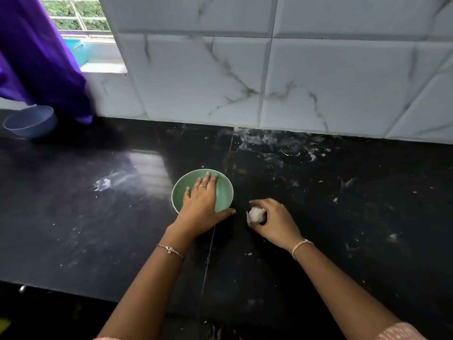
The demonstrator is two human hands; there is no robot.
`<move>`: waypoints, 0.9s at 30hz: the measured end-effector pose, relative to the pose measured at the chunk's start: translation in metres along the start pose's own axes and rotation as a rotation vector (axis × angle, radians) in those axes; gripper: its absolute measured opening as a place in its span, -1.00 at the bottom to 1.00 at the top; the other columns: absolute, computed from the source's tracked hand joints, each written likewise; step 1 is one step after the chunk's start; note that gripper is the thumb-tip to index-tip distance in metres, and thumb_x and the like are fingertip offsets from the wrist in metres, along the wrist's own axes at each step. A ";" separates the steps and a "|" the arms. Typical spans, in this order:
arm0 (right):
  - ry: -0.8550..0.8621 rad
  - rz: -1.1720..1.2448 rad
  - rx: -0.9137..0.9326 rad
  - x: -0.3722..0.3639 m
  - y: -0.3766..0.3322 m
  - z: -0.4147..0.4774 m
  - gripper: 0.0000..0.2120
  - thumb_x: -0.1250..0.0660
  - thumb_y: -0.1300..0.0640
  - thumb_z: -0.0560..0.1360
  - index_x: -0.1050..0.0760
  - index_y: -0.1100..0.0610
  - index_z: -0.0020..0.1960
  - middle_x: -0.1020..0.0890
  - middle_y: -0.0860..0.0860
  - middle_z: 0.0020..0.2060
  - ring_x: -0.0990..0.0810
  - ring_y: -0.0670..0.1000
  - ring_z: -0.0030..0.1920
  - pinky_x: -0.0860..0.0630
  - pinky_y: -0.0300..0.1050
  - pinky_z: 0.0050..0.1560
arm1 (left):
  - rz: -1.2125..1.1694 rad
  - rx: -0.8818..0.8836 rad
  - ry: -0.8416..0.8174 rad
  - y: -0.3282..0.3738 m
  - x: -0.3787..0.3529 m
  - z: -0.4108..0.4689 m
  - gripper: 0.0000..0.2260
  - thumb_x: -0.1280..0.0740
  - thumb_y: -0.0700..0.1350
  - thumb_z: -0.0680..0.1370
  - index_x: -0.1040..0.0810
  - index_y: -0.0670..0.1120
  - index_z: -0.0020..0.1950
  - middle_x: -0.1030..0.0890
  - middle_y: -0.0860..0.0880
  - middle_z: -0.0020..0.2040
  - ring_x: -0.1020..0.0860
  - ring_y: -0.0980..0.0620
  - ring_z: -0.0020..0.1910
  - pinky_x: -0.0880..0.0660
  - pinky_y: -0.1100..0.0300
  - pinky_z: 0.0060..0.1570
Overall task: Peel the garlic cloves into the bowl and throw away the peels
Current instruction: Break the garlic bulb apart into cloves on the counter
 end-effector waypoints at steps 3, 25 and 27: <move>0.022 0.019 0.001 0.002 0.001 0.004 -0.64 -0.51 0.05 0.35 -0.60 0.00 0.13 -0.59 -0.12 0.01 -0.55 -0.09 0.06 -0.45 -0.26 0.05 | 0.017 -0.008 0.082 0.004 0.006 0.001 -0.08 -0.41 0.23 0.45 0.05 -0.06 0.59 0.01 -0.05 0.61 0.05 -0.08 0.58 0.04 -0.14 0.52; 0.207 0.751 -0.291 -0.008 0.011 -0.020 -0.58 -0.32 -0.19 0.46 -0.65 0.09 0.12 -0.71 -0.01 -0.13 -0.68 -0.06 -0.03 -0.60 -0.13 0.04 | -1.032 0.067 0.093 0.051 -0.088 -0.011 -0.74 -0.34 -0.16 0.59 -0.53 -0.10 0.27 -0.67 0.01 0.05 -0.66 0.12 -0.05 -0.60 0.17 0.00; 0.208 0.735 -0.267 -0.007 0.011 -0.023 -0.69 -0.34 -0.05 0.53 -0.62 0.07 0.18 -0.70 -0.06 -0.07 -0.66 -0.11 0.01 -0.56 -0.27 0.01 | -1.050 0.055 0.080 0.046 -0.090 -0.007 -0.73 -0.32 -0.19 0.60 -0.52 -0.14 0.30 -0.67 -0.05 0.06 -0.67 0.07 -0.05 -0.59 0.21 -0.02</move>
Point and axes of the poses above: each hand's wrist, its own z-axis towards the middle knuckle, its own x-axis out of the back of the hand, y = z × x, the point moved 2 cm from there along z, towards the middle knuckle
